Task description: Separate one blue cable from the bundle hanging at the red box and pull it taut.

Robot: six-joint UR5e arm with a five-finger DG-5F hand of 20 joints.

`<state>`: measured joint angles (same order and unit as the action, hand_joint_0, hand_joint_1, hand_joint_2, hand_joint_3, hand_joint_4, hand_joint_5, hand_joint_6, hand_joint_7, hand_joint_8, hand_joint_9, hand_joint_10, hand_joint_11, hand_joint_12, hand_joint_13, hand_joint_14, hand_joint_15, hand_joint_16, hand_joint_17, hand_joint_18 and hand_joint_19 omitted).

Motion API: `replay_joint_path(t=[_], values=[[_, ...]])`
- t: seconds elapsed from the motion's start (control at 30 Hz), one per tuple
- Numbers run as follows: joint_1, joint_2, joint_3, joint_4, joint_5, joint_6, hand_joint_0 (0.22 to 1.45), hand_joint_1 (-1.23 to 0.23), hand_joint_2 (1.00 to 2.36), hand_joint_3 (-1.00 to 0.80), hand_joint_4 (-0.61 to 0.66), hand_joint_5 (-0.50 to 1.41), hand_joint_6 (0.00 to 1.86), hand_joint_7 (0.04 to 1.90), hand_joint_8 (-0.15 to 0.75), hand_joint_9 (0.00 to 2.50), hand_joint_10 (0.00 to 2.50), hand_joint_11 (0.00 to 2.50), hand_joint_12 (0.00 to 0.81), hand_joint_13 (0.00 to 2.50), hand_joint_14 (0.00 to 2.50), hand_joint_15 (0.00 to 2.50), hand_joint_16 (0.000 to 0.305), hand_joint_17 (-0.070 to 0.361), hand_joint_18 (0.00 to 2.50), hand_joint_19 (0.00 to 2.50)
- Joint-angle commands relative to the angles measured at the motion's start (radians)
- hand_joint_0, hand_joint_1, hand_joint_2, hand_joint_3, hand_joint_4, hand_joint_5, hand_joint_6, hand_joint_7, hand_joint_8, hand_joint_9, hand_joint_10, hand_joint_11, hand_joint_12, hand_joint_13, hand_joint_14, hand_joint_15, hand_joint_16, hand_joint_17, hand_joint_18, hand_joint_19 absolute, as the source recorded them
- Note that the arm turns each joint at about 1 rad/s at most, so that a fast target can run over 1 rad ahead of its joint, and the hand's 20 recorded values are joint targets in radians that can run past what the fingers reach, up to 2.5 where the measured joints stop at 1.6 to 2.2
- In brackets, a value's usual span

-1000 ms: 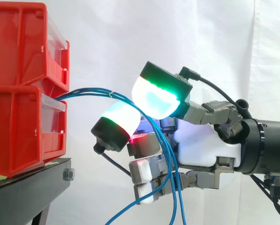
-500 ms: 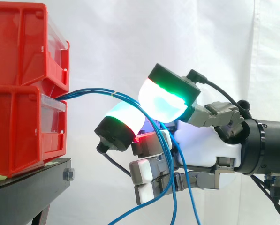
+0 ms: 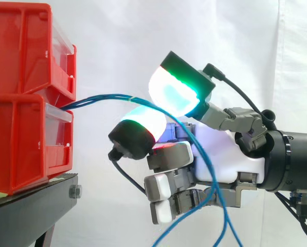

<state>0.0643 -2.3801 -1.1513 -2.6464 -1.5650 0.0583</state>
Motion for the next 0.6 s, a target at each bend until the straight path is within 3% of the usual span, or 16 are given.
replay_joint_path(t=[0.0,0.2,0.33,0.57], values=[[0.000,-0.001,-0.001,-0.001,0.000,0.000,0.64,-0.76,1.00,-0.50,0.00,-0.15,0.86,1.31,0.317,1.16,0.03,1.11,0.315,1.08,0.02,0.60,0.038,0.086,0.97,0.49],[0.000,-0.001,-0.001,0.000,-0.001,0.000,0.68,-0.88,1.01,-0.41,-0.02,-0.18,0.88,1.32,0.320,1.09,0.03,1.12,0.320,1.06,0.02,0.60,0.040,0.089,0.97,0.47],[0.000,-0.001,-0.001,0.000,-0.001,0.000,0.74,-0.95,1.00,-0.47,0.04,-0.19,0.89,1.28,0.317,1.07,0.03,1.12,0.324,1.05,0.02,0.58,0.041,0.091,0.97,0.43],[0.000,-0.001,-0.001,0.000,-0.003,0.000,0.75,-0.95,1.00,-0.50,0.05,-0.18,0.90,1.27,0.312,1.08,0.03,1.12,0.310,1.04,0.02,0.57,0.041,0.092,0.96,0.38]])
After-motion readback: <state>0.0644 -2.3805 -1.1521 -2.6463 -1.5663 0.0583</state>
